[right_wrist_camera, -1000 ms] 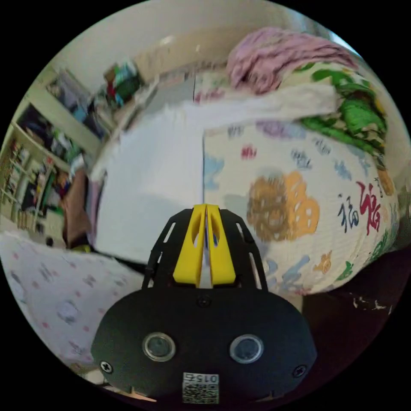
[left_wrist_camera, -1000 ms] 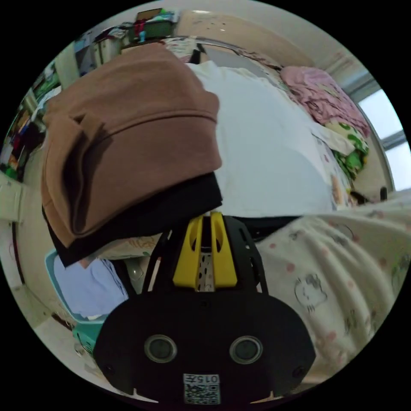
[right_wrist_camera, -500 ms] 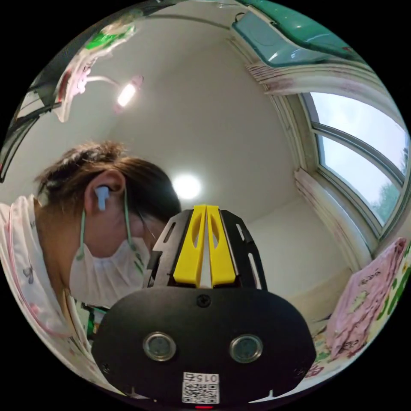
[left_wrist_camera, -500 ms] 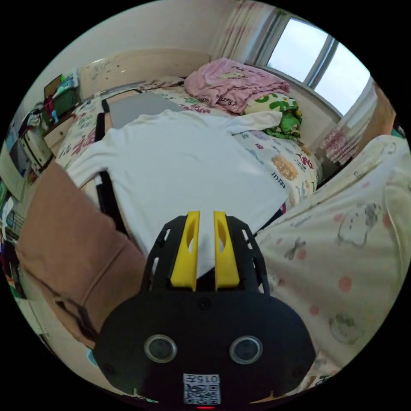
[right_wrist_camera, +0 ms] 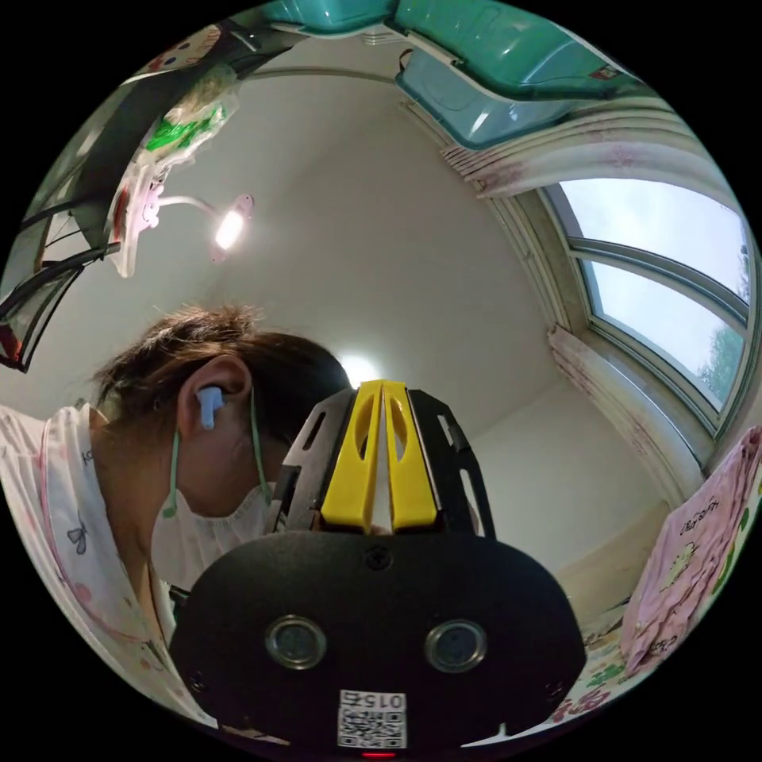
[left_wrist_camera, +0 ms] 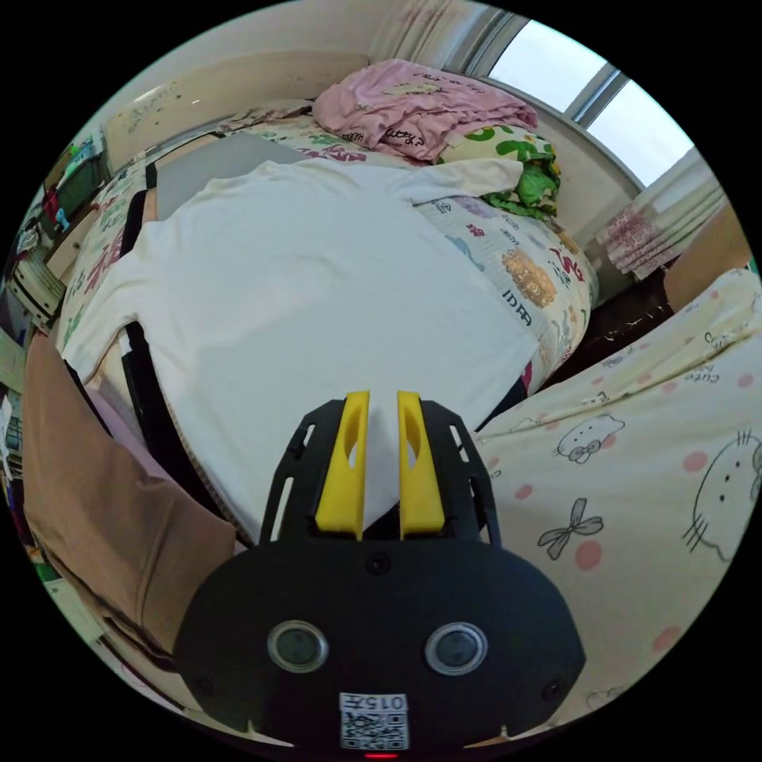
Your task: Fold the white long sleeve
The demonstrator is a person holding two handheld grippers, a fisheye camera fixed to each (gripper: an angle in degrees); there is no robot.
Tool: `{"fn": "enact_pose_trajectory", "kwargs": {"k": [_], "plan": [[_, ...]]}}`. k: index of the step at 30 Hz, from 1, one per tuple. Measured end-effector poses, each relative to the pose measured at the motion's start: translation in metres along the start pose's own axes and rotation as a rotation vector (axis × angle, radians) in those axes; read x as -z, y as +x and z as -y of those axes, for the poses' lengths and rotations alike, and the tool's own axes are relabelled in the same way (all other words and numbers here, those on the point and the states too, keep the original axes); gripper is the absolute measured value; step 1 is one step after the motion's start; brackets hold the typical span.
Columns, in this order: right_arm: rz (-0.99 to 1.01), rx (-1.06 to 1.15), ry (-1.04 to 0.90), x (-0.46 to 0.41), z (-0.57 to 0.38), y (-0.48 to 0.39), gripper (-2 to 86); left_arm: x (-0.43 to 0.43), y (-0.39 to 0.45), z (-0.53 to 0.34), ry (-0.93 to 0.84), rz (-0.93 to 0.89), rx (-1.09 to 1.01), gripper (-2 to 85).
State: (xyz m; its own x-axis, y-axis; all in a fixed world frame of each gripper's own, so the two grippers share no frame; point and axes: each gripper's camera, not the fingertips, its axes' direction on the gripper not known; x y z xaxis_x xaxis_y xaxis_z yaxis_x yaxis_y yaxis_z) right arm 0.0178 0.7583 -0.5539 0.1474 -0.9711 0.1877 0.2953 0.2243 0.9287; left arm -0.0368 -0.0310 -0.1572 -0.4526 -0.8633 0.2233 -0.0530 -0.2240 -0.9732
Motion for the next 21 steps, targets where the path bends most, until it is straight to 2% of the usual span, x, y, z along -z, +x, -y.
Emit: {"fn": "enact_pose_trajectory", "kwargs": {"k": [3, 6, 8, 10, 11, 14, 19, 21], "plan": [[-0.151, 0.035, -0.11, 0.011, -0.002, 0.046, 2.6, 0.005, 0.003, 0.023, 0.022, 0.007, -0.012, 6.2], [-0.46, 0.067, -0.31, 0.024, -0.022, 0.13, 8.6, 0.0, 0.004, 0.047, 0.005, 0.016, -0.009, 6.2], [-0.781, -0.027, -0.503, 0.048, -0.05, 0.233, 10.4, -0.006, 0.006, 0.06, -0.018, 0.008, -0.009, 6.2], [-0.93, -0.201, -0.636, 0.076, -0.076, 0.315, 11.0, -0.015, 0.01, 0.073, -0.049, -0.005, -0.022, 6.2], [-0.986, -0.318, -0.704, 0.097, -0.094, 0.364, 11.4, -0.02, 0.014, 0.081, -0.068, -0.004, -0.038, 6.2], [-1.146, -0.468, -0.816, 0.139, -0.138, 0.455, 12.6, -0.031, 0.024, 0.101, -0.098, 0.02, -0.075, 6.3], [-1.266, -0.587, -0.877, 0.171, -0.184, 0.545, 14.6, -0.05, 0.03, 0.131, -0.145, 0.018, -0.091, 6.4], [-1.296, -0.63, -0.844, 0.181, -0.197, 0.568, 15.8, -0.063, 0.033, 0.143, -0.19, 0.02, -0.104, 6.5]]}}
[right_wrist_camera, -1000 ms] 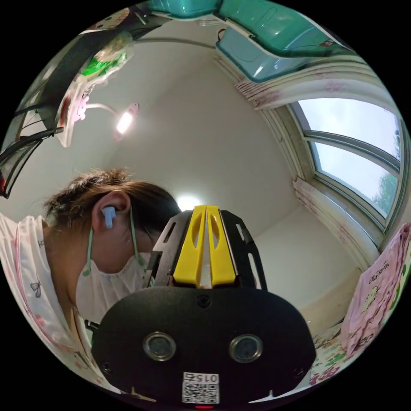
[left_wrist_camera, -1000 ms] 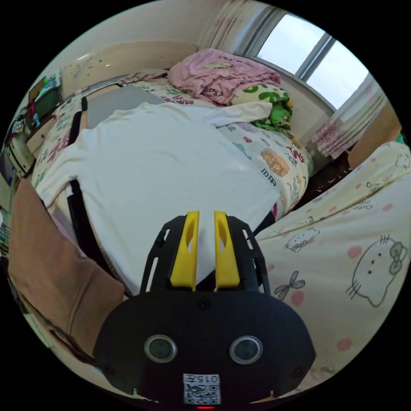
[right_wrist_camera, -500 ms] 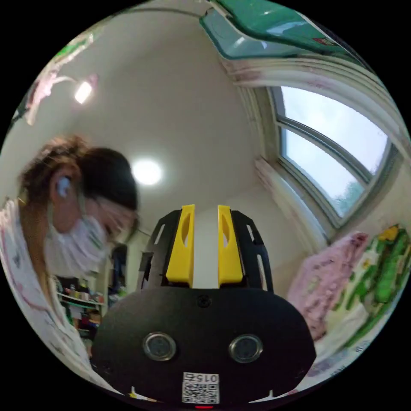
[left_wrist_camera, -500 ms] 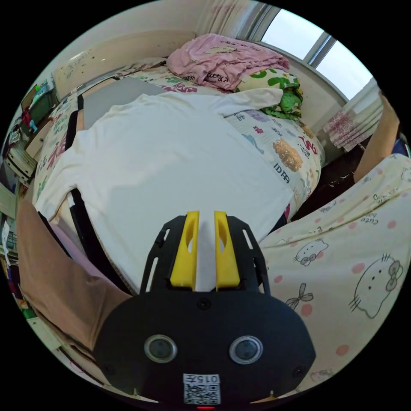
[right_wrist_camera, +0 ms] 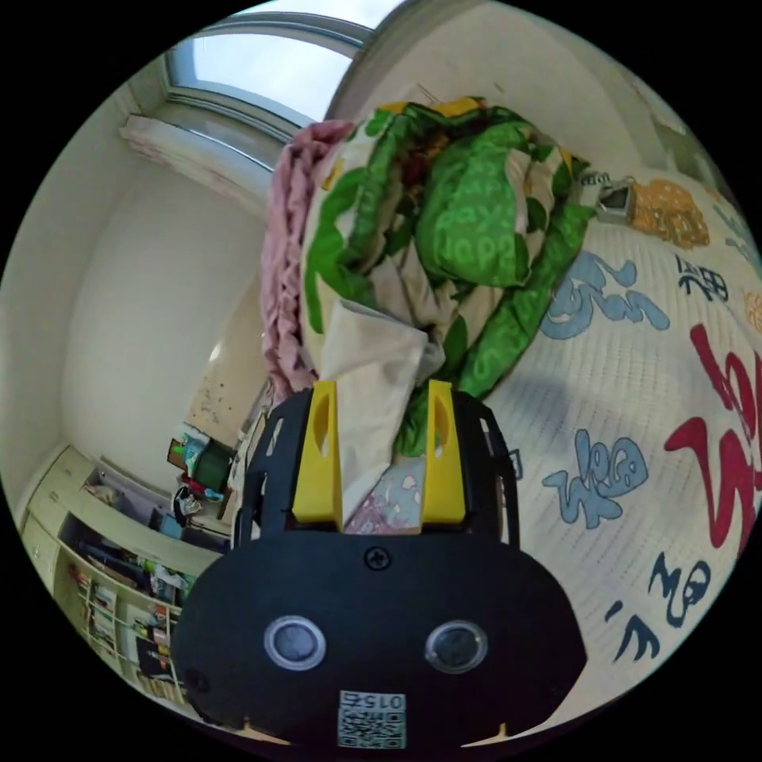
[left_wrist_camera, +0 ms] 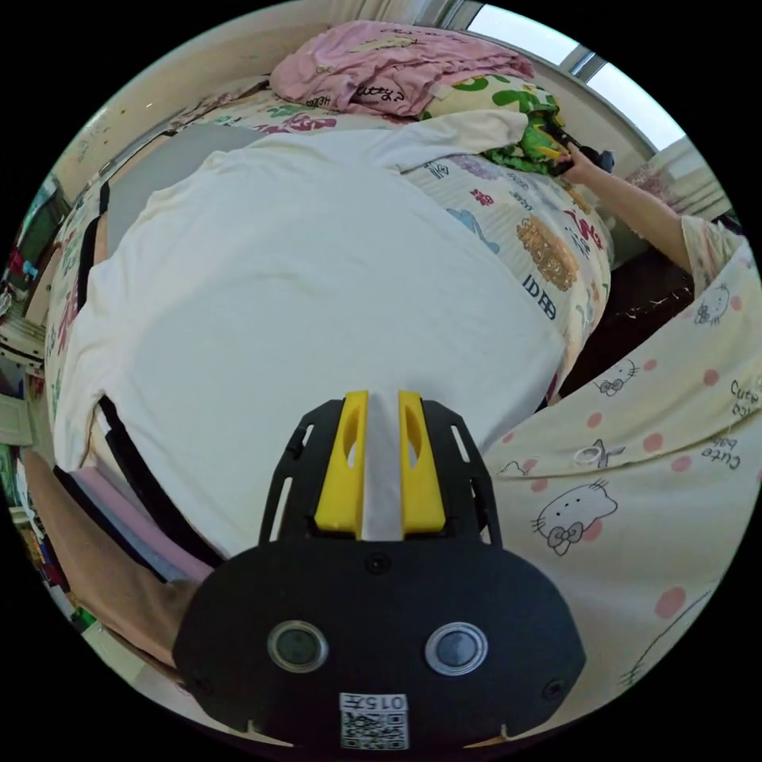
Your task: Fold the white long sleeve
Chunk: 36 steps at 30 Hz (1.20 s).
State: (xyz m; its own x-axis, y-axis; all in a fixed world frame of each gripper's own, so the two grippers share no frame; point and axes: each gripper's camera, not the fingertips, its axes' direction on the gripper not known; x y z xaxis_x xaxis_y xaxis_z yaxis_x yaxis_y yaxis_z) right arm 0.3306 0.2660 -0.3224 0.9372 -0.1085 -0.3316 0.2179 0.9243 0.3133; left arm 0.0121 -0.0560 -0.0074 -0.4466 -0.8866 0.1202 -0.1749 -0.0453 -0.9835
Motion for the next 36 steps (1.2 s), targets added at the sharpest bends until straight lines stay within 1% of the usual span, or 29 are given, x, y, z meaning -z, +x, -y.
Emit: {"fn": "enact_pose_trajectory", "kwargs": {"k": [2, 5, 9, 12, 16, 18, 21, 23, 25, 27, 28, 29, 30, 31, 32, 33, 34, 35, 36], "plan": [[0.026, -0.081, -0.007, -0.025, 0.01, 0.014, 16.0, -0.008, 0.003, 0.009, -0.038, 0.009, -0.024, 6.5], [0.027, -0.117, -0.017, -0.051, 0.021, 0.02, 15.8, -0.019, 0.01, 0.016, -0.089, 0.047, -0.074, 6.7], [0.073, -0.143, -0.008, -0.075, 0.032, 0.02, 14.8, -0.024, 0.028, 0.014, -0.068, 0.154, -0.203, 6.8], [0.111, -0.197, -0.014, -0.093, 0.04, 0.02, 13.1, -0.026, 0.022, 0.013, -0.053, 0.134, -0.172, 6.8], [0.299, -0.245, -0.052, -0.112, 0.042, 0.015, 6.8, -0.03, 0.013, 0.012, -0.054, 0.113, -0.181, 6.8], [0.32, -0.28, -0.041, -0.109, 0.036, 0.009, 3.6, -0.033, 0.009, 0.009, -0.048, 0.113, -0.176, 6.8], [0.316, -0.146, 0.04, -0.086, 0.017, -0.025, 1.2, -0.037, 0.001, -0.002, -0.009, 0.105, -0.155, 6.7], [0.367, -0.045, 0.063, -0.067, -0.005, -0.066, 0.4, -0.039, -0.006, -0.01, 0.017, 0.091, -0.122, 6.7], [0.419, 0.054, 0.057, -0.057, -0.026, -0.107, 0.2, -0.041, -0.015, -0.017, 0.029, 0.062, -0.082, 6.7], [0.491, 0.169, 0.025, -0.05, -0.055, -0.157, 0.3, -0.041, -0.037, -0.026, 0.03, -0.02, -0.008, 6.7], [0.543, 0.256, -0.028, -0.049, -0.078, -0.193, 0.3, -0.039, -0.044, -0.029, 0.047, -0.045, 0.016, 6.6], [0.586, 0.344, -0.098, -0.05, -0.104, -0.23, 0.3, -0.032, -0.059, -0.038, 0.104, -0.084, 0.076, 6.6], [0.606, 0.389, -0.141, -0.051, -0.12, -0.249, 0.3, -0.022, -0.074, -0.048, 0.173, -0.106, 0.15, 6.5], [0.637, 0.472, -0.228, -0.056, -0.154, -0.284, 0.3, -0.018, -0.082, -0.054, 0.209, -0.118, 0.188, 6.5], [0.656, 0.547, -0.316, -0.063, -0.193, -0.315, 0.3, -0.009, -0.098, -0.066, 0.282, -0.149, 0.261, 6.5], [0.66, 0.582, -0.36, -0.067, -0.214, -0.329, 0.3, -0.002, -0.115, -0.08, 0.357, -0.19, 0.335, 6.7], [0.658, 0.647, -0.453, -0.077, -0.261, -0.352, 0.2, 0.0, -0.123, -0.087, 0.393, -0.215, 0.371, 6.9], [0.647, 0.721, -0.556, -0.089, -0.312, -0.37, 0.2, 0.001, -0.139, -0.102, 0.461, -0.275, 0.439, 7.3], [0.632, 0.755, -0.616, -0.095, -0.338, -0.377, 0.2, -0.001, -0.155, -0.117, 0.527, -0.349, 0.509, 8.1]]}}
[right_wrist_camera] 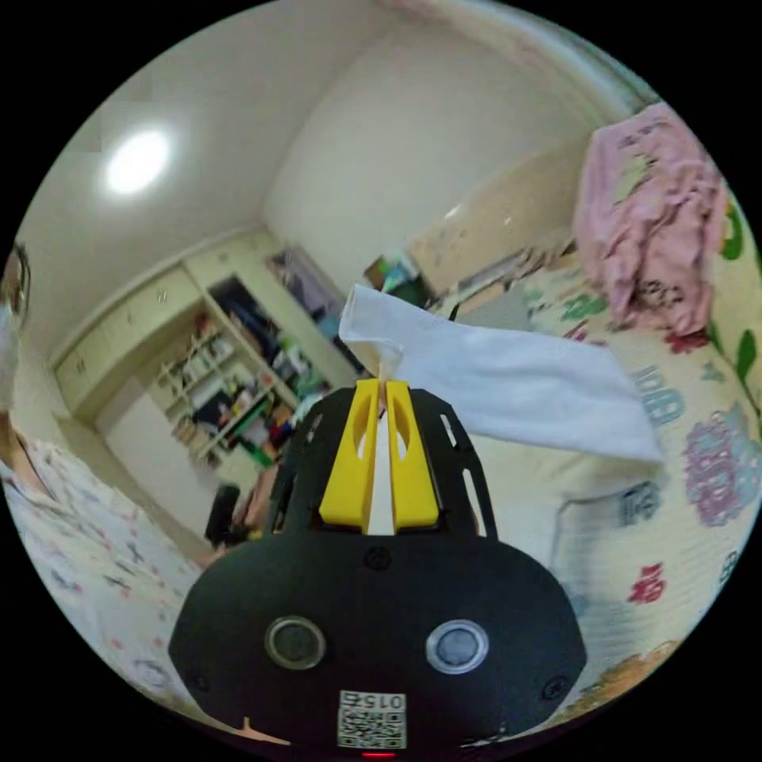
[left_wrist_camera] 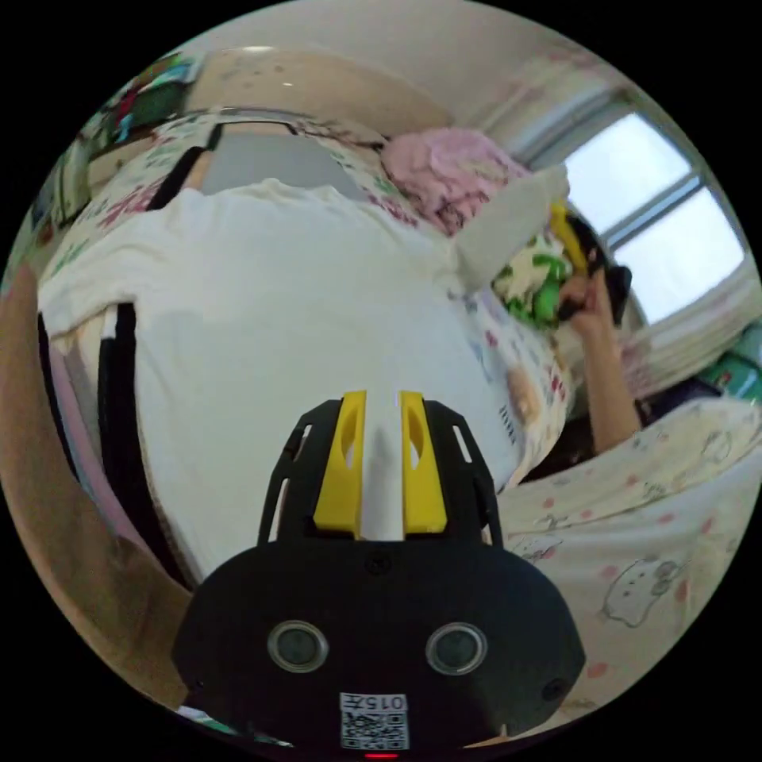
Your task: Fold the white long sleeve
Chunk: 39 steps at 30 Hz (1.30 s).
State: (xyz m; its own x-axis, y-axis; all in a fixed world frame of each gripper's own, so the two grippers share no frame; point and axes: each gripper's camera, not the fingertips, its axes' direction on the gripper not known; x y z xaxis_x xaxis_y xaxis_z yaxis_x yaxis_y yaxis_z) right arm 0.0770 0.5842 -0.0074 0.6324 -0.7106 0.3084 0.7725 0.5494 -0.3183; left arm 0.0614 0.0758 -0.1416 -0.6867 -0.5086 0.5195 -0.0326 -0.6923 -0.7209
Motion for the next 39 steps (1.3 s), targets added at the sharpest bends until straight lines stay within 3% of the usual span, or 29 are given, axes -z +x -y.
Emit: {"fn": "enact_pose_trajectory", "kwargs": {"k": [2, 5, 12, 17, 20, 24, 30, 34, 39], "plan": [[-0.015, -0.027, -0.234, -0.08, -0.038, -0.03, -0.1, 0.011, -0.031, -0.01, 0.101, -0.13, 0.108, 9.4], [-0.056, -0.052, -0.381, -0.13, -0.08, -0.051, -0.3, 0.015, -0.078, -0.028, 0.201, -0.279, 0.263, 11.7], [-0.092, -0.033, -0.439, -0.139, -0.096, -0.072, 0.0, -0.021, -0.137, -0.049, 0.13, -0.456, 0.467, 16.2], [-0.133, 0.077, -0.466, -0.148, -0.093, -0.095, 0.2, -0.037, -0.143, -0.048, 0.11, -0.545, 0.477, 16.3], [-0.149, 0.115, -0.493, -0.162, -0.094, -0.106, 0.3, -0.039, -0.142, -0.047, 0.078, -0.471, 0.442, 14.5], [-0.134, 0.143, -0.507, -0.171, -0.091, -0.118, 0.4, -0.027, -0.146, -0.052, 0.051, -0.383, 0.363, 1.5], [0.053, 0.256, -0.54, -0.177, -0.076, -0.151, 0.3, 0.037, -0.116, -0.088, 0.131, -0.2, 0.13, -0.4], [0.176, 0.27, -0.652, -0.196, -0.084, -0.157, 0.3, 0.057, -0.108, -0.124, 0.127, -0.114, 0.095, -0.5], [0.199, 0.101, -0.699, -0.202, -0.087, -0.127, 1.4, 0.047, -0.098, -0.165, 0.017, 0.078, 0.055, -0.5]]}}
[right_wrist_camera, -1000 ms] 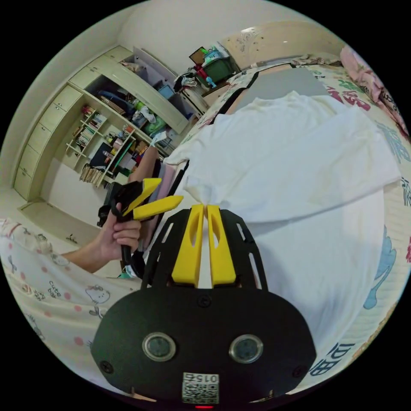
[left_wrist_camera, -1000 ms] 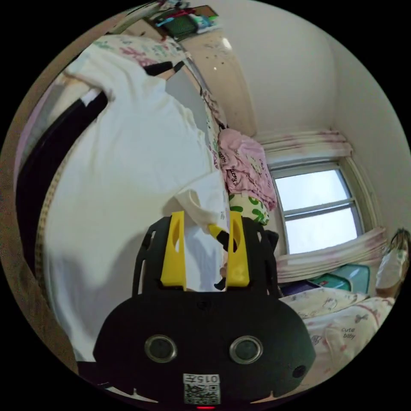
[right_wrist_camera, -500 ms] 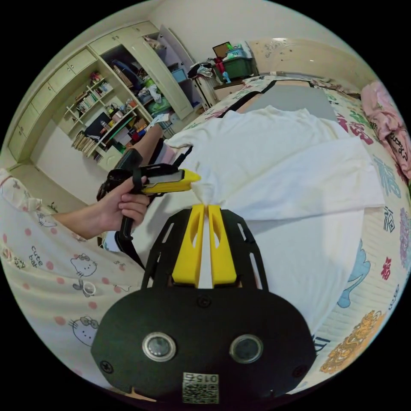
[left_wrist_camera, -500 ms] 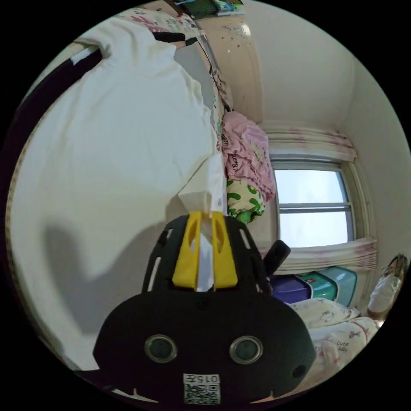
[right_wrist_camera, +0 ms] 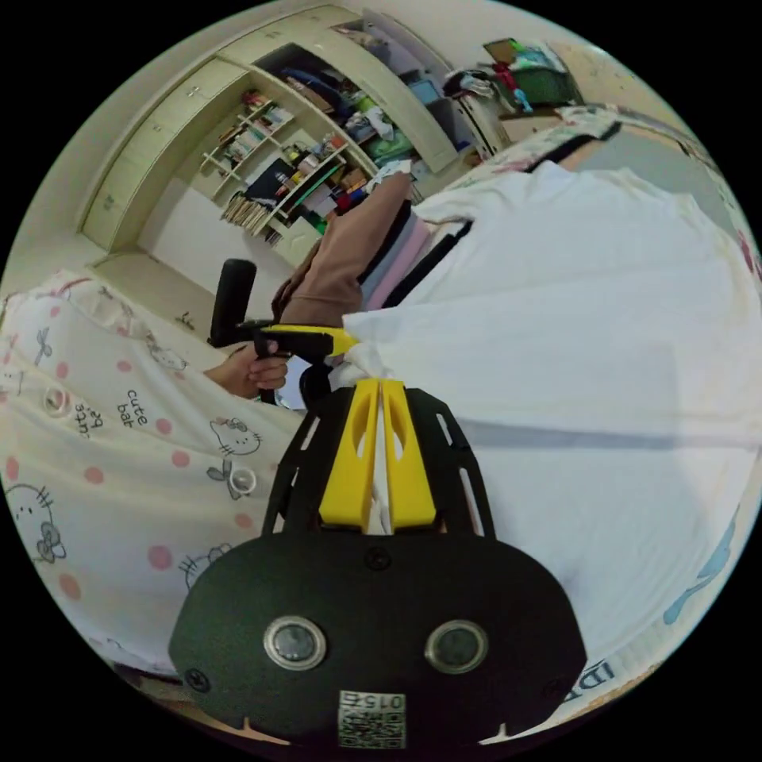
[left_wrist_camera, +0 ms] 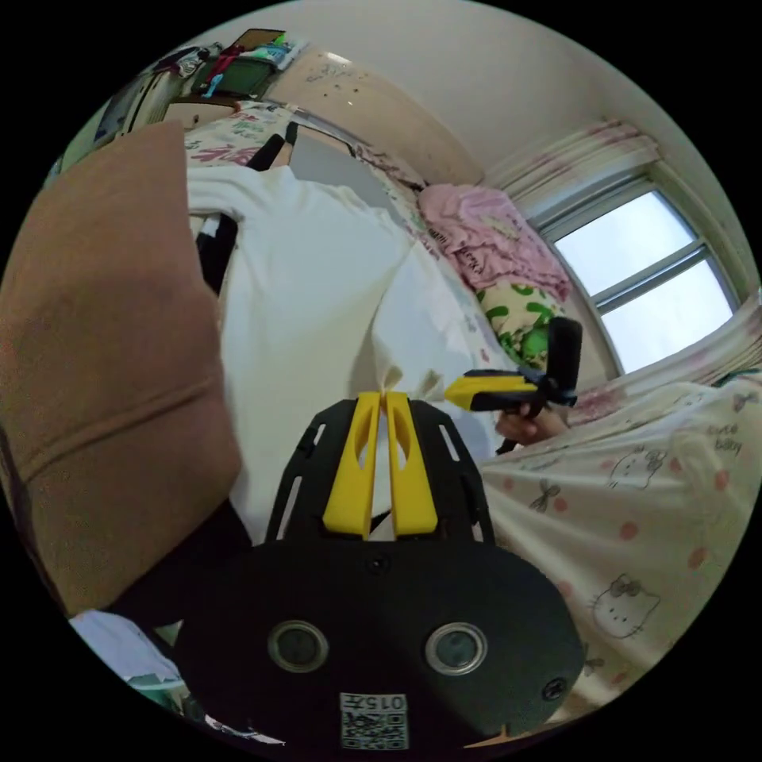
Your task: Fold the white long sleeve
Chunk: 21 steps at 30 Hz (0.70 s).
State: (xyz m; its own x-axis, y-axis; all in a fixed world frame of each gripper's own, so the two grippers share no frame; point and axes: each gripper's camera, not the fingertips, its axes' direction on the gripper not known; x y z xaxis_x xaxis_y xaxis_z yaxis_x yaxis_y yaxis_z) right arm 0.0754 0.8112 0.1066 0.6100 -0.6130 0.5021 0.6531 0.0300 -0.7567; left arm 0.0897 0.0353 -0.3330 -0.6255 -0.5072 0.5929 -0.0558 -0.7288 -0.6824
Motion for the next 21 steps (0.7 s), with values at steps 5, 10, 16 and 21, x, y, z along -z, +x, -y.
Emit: {"fn": "enact_pose_trajectory", "kwargs": {"k": [5, 10, 16, 21], "plan": [[0.001, -0.415, 0.398, 0.087, -0.032, 0.086, 7.6, 0.004, 0.002, -0.01, -0.045, 0.057, -0.034, -0.5], [-0.171, -0.725, 0.646, 0.153, -0.057, 0.153, 12.3, 0.001, 0.001, -0.009, -0.058, 0.063, -0.02, -0.6], [-0.123, -0.939, 0.74, 0.179, -0.047, 0.213, 11.7, -0.005, 0.005, -0.009, -0.072, 0.064, 0.006, -0.5], [0.014, -1.073, 0.688, 0.168, -0.038, 0.246, 8.2, -0.005, 0.008, -0.007, -0.07, 0.07, 0.031, -0.5]]}}
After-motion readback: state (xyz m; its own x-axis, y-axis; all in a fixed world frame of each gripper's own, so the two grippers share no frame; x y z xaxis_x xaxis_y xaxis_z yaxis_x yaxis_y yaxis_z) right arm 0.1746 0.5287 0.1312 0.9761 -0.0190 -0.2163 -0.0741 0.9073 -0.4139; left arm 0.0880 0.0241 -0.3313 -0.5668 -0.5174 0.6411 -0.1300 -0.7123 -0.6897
